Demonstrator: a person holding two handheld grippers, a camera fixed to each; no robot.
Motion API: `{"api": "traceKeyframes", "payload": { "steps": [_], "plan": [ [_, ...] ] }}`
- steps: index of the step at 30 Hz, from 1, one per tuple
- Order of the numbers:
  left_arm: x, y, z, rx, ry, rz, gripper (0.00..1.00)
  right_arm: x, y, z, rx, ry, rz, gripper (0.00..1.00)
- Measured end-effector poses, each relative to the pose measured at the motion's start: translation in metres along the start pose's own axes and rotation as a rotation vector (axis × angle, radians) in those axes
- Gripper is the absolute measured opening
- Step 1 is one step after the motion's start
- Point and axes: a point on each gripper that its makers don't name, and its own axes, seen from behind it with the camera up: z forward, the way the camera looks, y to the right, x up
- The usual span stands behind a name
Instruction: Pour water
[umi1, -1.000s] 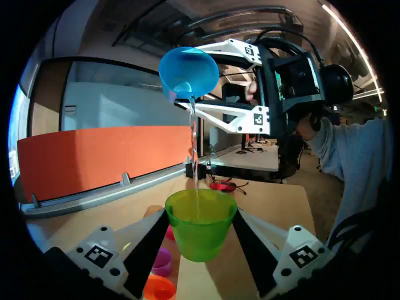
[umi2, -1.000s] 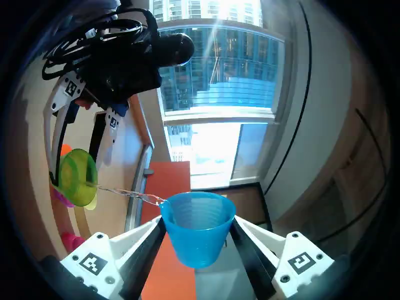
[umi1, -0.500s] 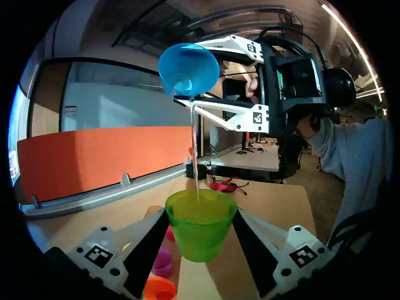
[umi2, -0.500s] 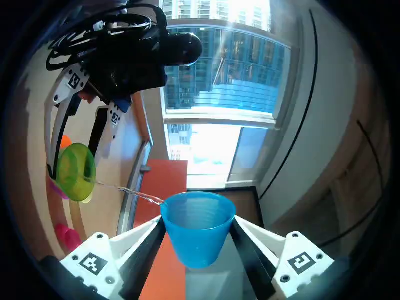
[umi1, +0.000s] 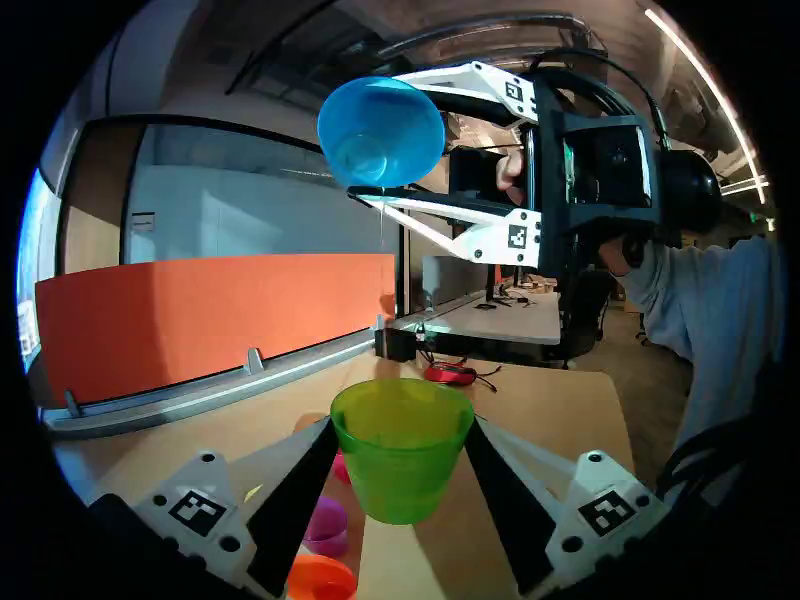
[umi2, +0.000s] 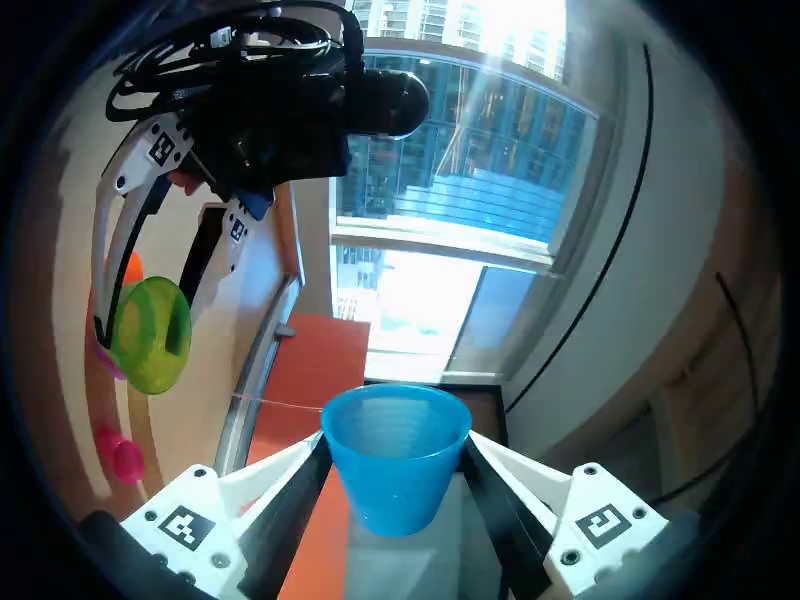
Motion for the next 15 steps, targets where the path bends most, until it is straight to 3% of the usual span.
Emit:
{"api": "traceKeyframes", "payload": {
  "steps": [15],
  "plan": [
    [0.0029,-0.0022,-0.0019,0.004,0.006,-0.001,0.86,0.0081,0.0012,-0.0010,-0.002,0.016,0.006,0.89]
  ]
}}
